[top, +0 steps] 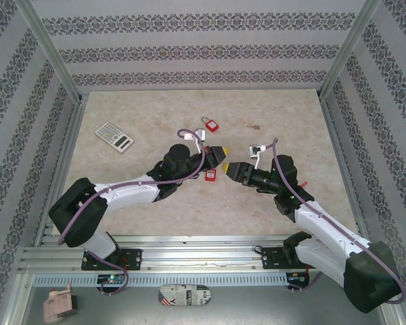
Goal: Unlock with the key
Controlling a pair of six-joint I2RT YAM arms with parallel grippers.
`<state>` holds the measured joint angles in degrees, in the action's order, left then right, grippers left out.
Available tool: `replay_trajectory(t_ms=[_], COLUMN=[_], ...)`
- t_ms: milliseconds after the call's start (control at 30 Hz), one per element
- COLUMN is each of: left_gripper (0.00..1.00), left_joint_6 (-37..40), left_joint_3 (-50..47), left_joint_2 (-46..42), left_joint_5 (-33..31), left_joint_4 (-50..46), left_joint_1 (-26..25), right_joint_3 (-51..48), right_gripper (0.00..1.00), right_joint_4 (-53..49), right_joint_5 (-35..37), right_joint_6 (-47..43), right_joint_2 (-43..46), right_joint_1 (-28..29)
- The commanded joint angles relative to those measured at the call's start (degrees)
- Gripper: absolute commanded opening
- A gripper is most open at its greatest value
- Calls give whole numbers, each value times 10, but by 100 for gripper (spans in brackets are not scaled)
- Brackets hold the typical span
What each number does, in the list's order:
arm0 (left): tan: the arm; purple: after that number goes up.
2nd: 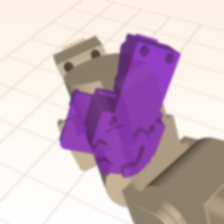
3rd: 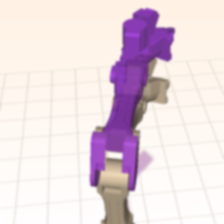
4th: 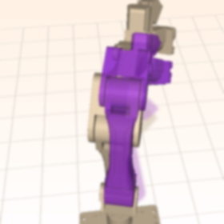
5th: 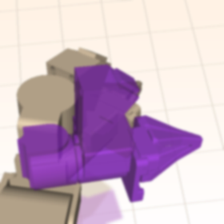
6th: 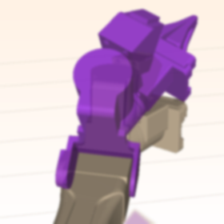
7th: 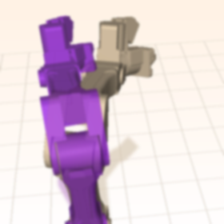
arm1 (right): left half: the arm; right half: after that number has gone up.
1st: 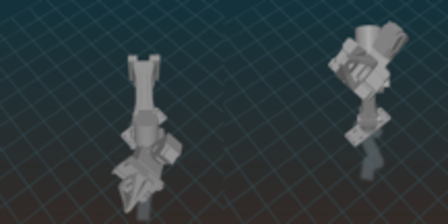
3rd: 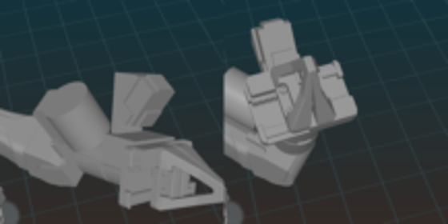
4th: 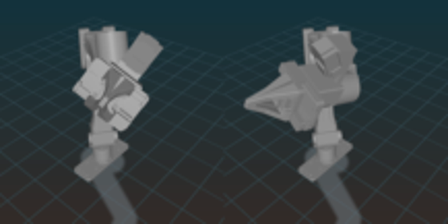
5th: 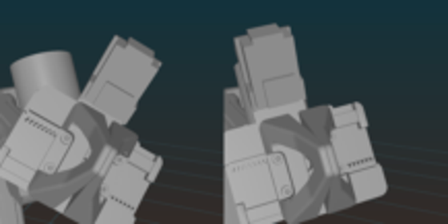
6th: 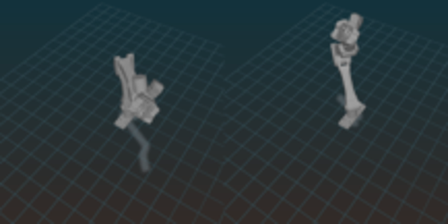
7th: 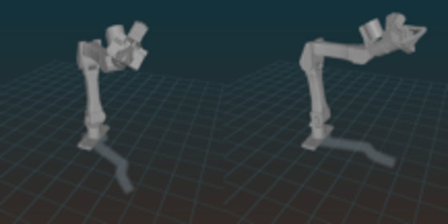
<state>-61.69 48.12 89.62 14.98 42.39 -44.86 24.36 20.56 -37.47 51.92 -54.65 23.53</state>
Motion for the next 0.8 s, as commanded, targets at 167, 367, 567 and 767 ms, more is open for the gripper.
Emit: replay_trajectory(t_ms=[167, 367, 567, 767], left_gripper=[0, 0, 0, 0], left_joint_6=[-7, -4, -7, -5], left_joint_3=[-22, -32, -31, -29], left_joint_2=[27, 26, 33, 38], left_joint_5=[15, 9, 9, 10], left_joint_4=[125, 132, 138, 140], left_joint_1=[3, 2, 1, 1], right_joint_3=[5, 8, 5, -1], right_gripper=[46, 32, 25, 12], right_joint_4=[50, 48, 53, 52], right_joint_5=[-19, -29, -37, -37], right_joint_6=[13, 16, 22, 26], right_joint_2=[4, 3, 5, 14], right_joint_1=[1, -9, -9, -9])
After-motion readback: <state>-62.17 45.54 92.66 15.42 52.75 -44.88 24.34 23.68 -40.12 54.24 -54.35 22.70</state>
